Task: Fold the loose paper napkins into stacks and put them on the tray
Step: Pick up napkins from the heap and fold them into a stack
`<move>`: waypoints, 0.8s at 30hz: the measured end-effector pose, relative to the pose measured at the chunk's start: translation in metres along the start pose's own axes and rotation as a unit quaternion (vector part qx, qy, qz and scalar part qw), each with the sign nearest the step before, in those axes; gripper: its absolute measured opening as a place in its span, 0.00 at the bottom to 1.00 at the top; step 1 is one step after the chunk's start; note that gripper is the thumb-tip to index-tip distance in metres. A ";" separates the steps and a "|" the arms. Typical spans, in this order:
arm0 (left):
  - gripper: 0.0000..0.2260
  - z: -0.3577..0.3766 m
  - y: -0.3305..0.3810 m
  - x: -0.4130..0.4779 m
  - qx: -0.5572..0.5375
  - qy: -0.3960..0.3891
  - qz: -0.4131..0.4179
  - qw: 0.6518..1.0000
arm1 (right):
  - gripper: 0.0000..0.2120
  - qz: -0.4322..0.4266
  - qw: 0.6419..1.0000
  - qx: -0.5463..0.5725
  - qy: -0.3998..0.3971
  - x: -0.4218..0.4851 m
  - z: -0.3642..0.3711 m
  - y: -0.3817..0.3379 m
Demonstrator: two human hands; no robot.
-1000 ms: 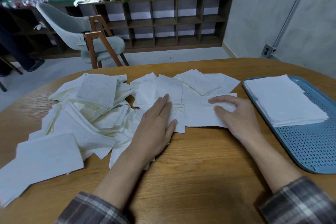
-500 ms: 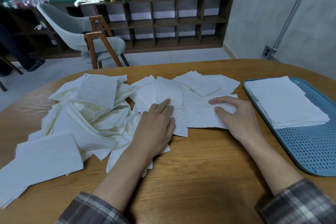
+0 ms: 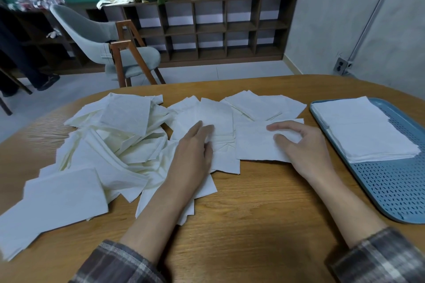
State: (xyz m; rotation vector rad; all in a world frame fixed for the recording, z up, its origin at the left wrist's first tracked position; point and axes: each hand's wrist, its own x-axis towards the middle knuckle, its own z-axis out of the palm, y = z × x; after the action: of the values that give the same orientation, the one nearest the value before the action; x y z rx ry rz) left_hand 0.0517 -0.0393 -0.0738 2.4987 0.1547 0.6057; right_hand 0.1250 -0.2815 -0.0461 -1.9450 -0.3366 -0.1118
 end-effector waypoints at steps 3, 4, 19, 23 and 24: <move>0.17 -0.004 0.002 0.000 -0.028 0.023 -0.024 0.999 | 0.14 -0.003 1.000 0.002 0.001 0.000 0.000 0.000; 0.17 -0.005 0.002 0.001 -0.030 0.030 -0.036 0.998 | 0.14 -0.004 1.000 0.002 0.001 0.001 0.000 0.000; 0.04 -0.009 0.009 -0.002 0.006 0.071 0.004 0.997 | 0.15 -0.008 0.999 0.016 0.032 0.000 -0.001 0.000; 0.02 -0.015 0.015 -0.005 0.054 0.054 0.068 0.995 | 0.15 -0.003 0.998 0.023 0.058 0.000 -0.002 -0.001; 0.03 -0.016 0.016 -0.005 0.056 0.037 0.089 0.994 | 0.16 -0.002 0.998 0.026 0.063 0.000 -0.002 -0.001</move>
State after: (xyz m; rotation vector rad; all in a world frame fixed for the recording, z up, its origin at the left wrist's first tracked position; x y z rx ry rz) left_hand 0.0395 -0.0464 -0.0556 2.6175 -0.0070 0.7823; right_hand 0.1254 -0.2835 -0.0445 -1.8769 -0.2576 -0.2254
